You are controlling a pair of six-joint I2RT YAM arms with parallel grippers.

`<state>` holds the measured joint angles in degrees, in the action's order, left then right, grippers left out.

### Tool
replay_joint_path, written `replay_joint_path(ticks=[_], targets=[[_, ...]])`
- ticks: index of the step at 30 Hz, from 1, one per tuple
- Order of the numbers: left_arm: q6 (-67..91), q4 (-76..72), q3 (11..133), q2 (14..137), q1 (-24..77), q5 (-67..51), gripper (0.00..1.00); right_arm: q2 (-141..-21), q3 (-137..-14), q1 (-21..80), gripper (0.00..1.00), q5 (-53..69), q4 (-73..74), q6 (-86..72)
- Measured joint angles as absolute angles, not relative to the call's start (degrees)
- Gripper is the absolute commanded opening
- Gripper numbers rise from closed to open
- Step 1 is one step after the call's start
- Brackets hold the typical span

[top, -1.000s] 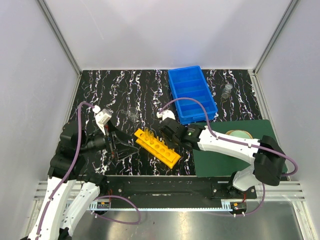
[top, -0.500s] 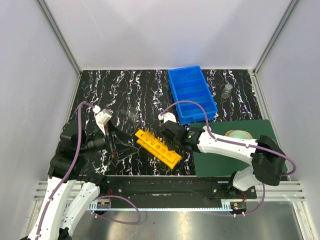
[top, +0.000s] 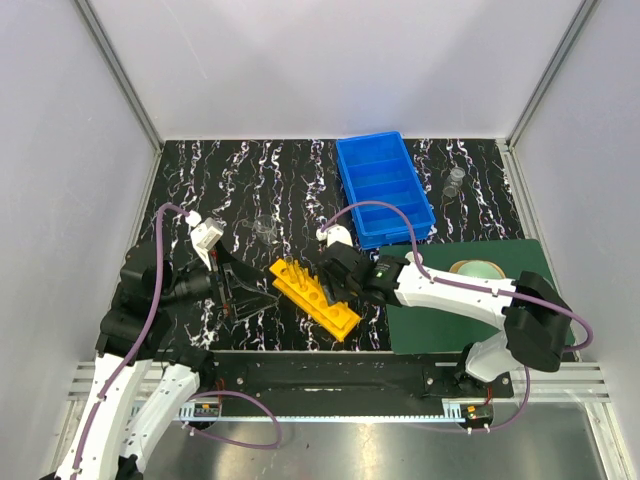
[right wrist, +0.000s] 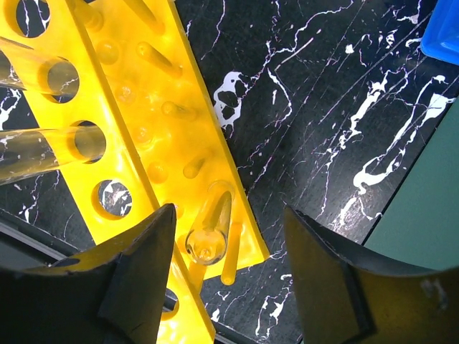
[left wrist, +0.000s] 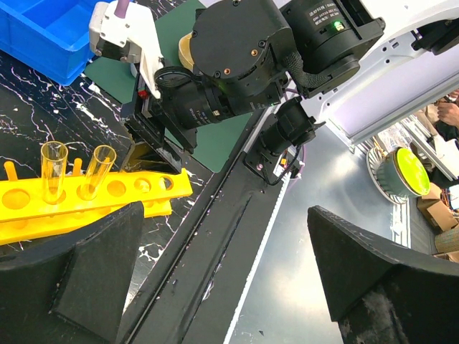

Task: Organize the chemistry lab equipment

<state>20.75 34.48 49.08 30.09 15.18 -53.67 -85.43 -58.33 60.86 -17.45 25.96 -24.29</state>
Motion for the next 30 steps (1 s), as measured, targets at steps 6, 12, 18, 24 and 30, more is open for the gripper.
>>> replay_joint_path(ticks=[6, 12, 18, 24, 30], targets=[[20.75, 34.48, 49.08, 30.09, 15.29, -53.54, 0.99, -83.9, -58.52, 61.23, 0.68, -17.5, 26.55, -24.32], [20.32, 35.66, 49.23, 30.61, 15.31, -50.39, 0.99, -79.79, -62.24, 61.25, 0.68, -19.9, 29.56, -24.03], [20.38, 38.04, 52.45, 36.86, 15.33, -40.14, 0.99, -72.86, -66.46, 61.28, 0.69, -23.83, 31.18, -22.61], [22.33, 37.12, 55.64, 47.09, 15.35, -28.62, 0.99, -66.3, -66.54, 61.36, 0.69, -26.57, 32.99, -21.78], [25.23, 34.94, 56.82, 55.22, 15.16, -17.93, 0.98, -59.86, -64.07, 61.39, 0.69, -27.55, 34.11, -21.69]])
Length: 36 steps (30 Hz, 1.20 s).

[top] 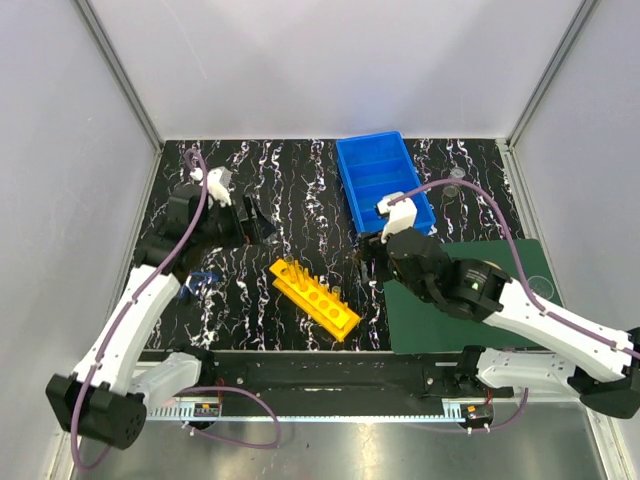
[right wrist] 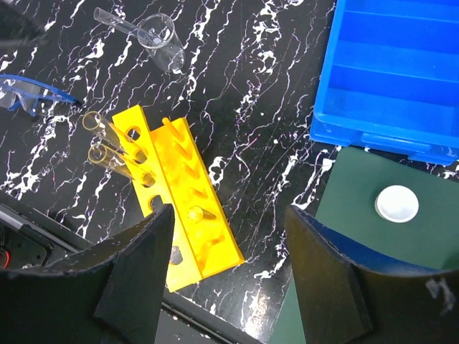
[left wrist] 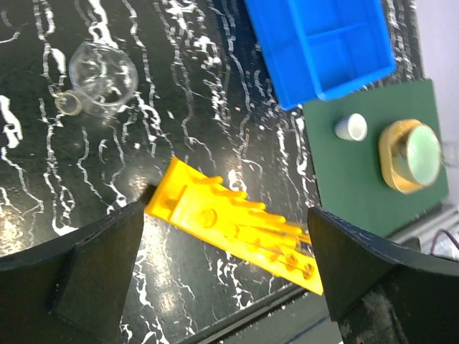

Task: Organize the chemistry lab equipment

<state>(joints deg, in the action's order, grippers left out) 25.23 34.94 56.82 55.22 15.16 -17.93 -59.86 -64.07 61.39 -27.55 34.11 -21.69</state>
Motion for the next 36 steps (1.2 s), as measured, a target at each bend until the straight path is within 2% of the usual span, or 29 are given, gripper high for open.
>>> replay_joint_path(ticks=[9, 17, 30, 34, 36], targets=[[30.33, 30.87, 60.49, 67.61, 12.23, -10.15, 0.94, -52.18, -59.09, 61.41, 0.69, -28.01, 36.51, -21.93], [34.52, 28.12, 59.48, 71.0, 7.79, -9.02, 0.89, -48.4, -56.21, 61.41, 0.69, -28.03, 37.85, -22.65], [35.48, 25.5, 57.74, 77.76, 7.75, -9.82, 0.84, -47.05, -54.11, 61.41, 0.69, -28.01, 38.74, -23.99], [35.57, 25.15, 57.54, 78.54, 7.75, -9.91, 0.77, -46.83, -53.67, 61.41, 0.69, -28.01, 38.85, -24.32], [35.64, 24.71, 57.52, 78.78, 7.75, -10.04, 0.7, -46.83, -53.41, 61.41, 0.69, -27.99, 38.85, -24.43]])
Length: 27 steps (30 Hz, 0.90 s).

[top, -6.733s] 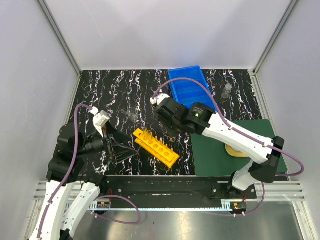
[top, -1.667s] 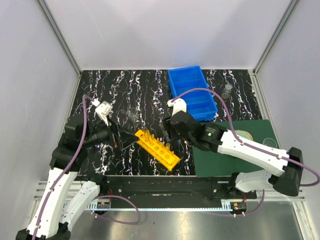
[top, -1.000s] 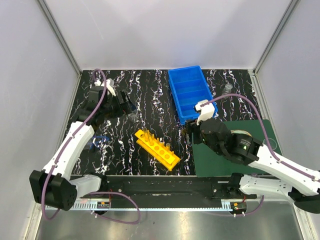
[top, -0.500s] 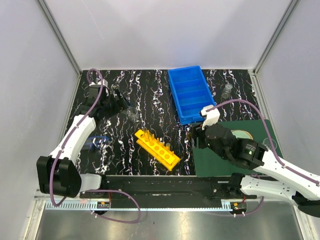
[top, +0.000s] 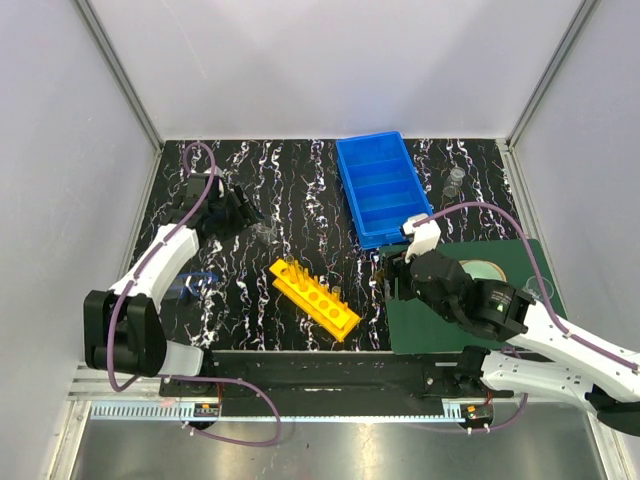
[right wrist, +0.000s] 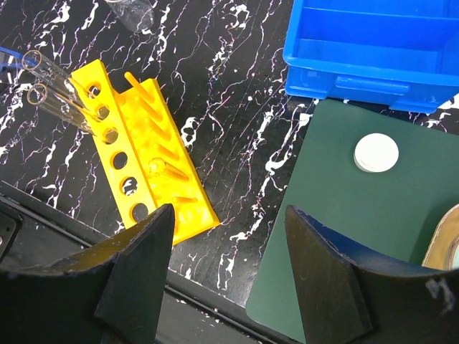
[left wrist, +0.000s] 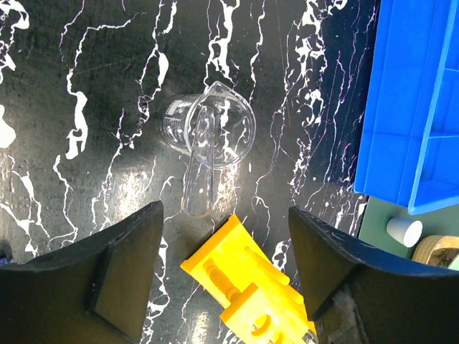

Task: Organize the chemistry lab equipment

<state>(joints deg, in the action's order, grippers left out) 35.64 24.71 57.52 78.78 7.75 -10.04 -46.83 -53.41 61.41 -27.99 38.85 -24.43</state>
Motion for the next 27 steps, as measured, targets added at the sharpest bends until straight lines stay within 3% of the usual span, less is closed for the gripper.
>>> replay_joint_path(ticks=[12, 27], targets=[[35.33, 23.49, 57.52, 81.65, 7.42, -10.33, 0.6, -46.94, -52.9, 61.41, 0.69, -28.01, 38.83, -24.53], [34.44, 23.88, 58.46, 83.66, 6.48, -10.5, 0.32, -47.81, -52.77, 61.41, 0.69, -27.97, 38.37, -24.49]])
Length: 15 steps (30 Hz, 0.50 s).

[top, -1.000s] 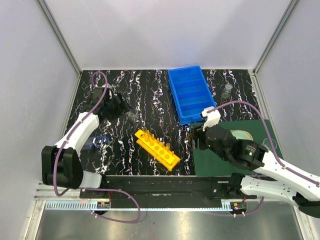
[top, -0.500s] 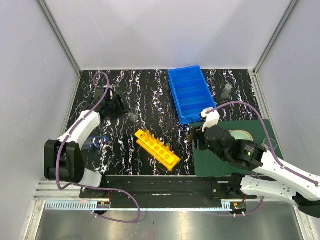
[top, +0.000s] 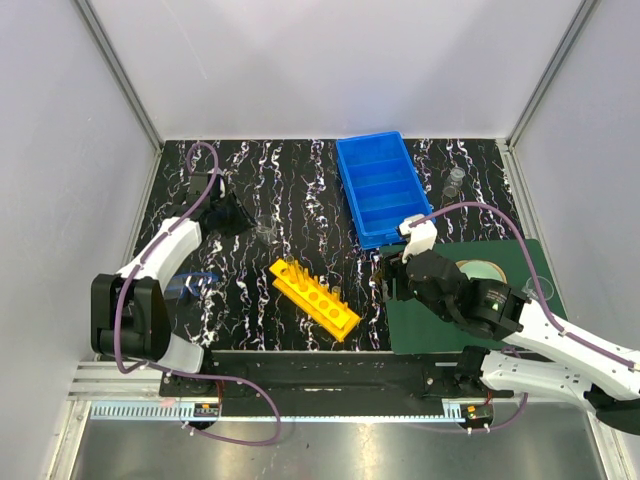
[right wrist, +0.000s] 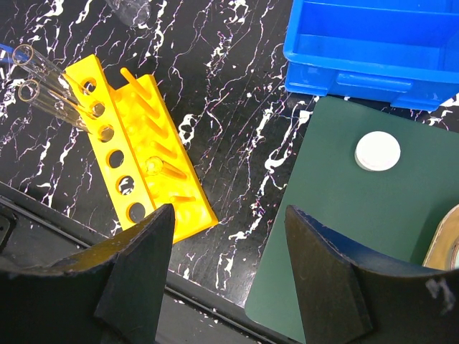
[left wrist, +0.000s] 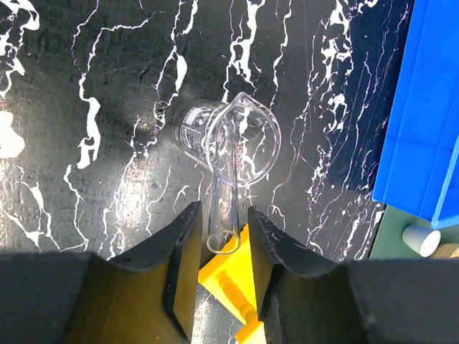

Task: Organize the chemistry lab equipment

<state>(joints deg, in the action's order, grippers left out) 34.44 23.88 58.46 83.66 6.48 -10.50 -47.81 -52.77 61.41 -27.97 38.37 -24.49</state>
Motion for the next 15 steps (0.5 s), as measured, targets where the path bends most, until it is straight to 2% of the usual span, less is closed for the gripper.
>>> replay_joint_path(ticks=[9, 12, 14, 15], targets=[[34.3, 23.97, 59.27, 84.29, 6.44, -10.7, 0.18, -47.81, -52.27, 61.41, 0.69, -27.92, 38.04, -24.49], [34.28, 24.29, 59.64, 84.51, 6.44, -10.72, 0.1, -47.81, -52.03, 61.41, 0.69, -27.88, 37.91, -24.49], [34.28, 24.32, 59.68, 84.53, 6.44, -10.74, 0.0, -47.81, -52.03, 61.41, 0.69, -27.9, 37.78, -24.49], [34.28, 24.34, 59.68, 84.53, 6.44, -10.76, 0.0, -47.81, -52.03, 61.41, 0.69, -27.88, 37.67, -24.49]])
